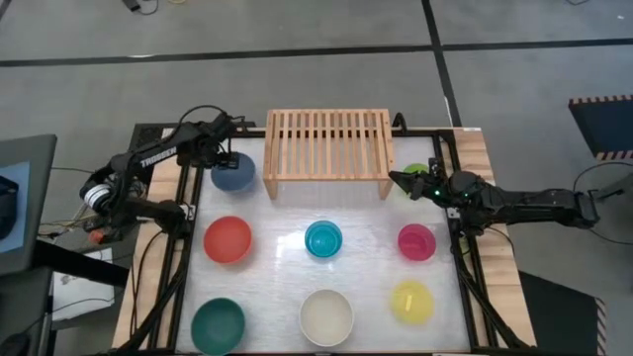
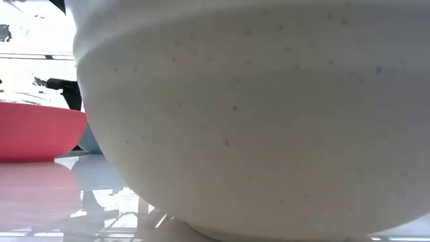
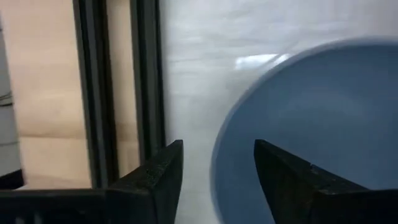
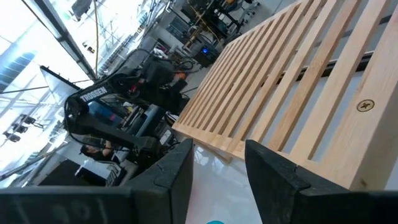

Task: Place and stack bowls onto a shelf
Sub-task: Put the blue bowl on the shelf

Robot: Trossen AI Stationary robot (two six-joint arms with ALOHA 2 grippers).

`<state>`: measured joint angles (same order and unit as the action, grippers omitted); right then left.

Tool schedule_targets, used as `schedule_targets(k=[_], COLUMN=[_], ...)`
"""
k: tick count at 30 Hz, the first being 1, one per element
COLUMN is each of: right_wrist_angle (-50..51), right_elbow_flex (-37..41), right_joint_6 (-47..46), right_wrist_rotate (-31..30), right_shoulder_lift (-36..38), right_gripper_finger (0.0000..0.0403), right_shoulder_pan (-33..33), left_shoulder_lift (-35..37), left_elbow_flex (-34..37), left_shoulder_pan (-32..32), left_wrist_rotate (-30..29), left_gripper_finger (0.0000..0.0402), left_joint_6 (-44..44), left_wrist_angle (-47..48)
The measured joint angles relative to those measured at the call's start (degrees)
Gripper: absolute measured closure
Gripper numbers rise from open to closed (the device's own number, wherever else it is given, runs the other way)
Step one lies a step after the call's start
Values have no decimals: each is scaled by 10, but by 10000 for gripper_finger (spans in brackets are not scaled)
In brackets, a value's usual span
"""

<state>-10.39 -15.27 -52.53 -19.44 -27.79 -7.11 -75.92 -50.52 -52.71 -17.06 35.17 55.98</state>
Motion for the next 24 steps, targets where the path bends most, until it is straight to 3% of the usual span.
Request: schedule_targets(k=[2, 10, 18, 24], right_wrist_angle=[1, 2, 25, 24], right_elbow_flex=[0, 0, 0, 0], right_joint_6=[0, 3, 3, -5], right_wrist_rotate=[0, 15, 24, 28], right_shoulder_lift=[0, 0, 0, 0], right_gripper_finger=[232, 233, 233, 238], right_shoulder_pan=[0, 0, 0, 0], left_shoulder_lift=[-22, -68, -65, -39], left_elbow_flex=[0, 0, -1, -1], left_shoulder_pan=[-2, -19, -19, -15], left_wrist_rotate=[-18, 11, 19, 20], left_gripper_finger=[230, 265, 386, 396], left_joint_6=[-1, -6, -35, -59], left_wrist_angle=[7, 9, 27, 53])
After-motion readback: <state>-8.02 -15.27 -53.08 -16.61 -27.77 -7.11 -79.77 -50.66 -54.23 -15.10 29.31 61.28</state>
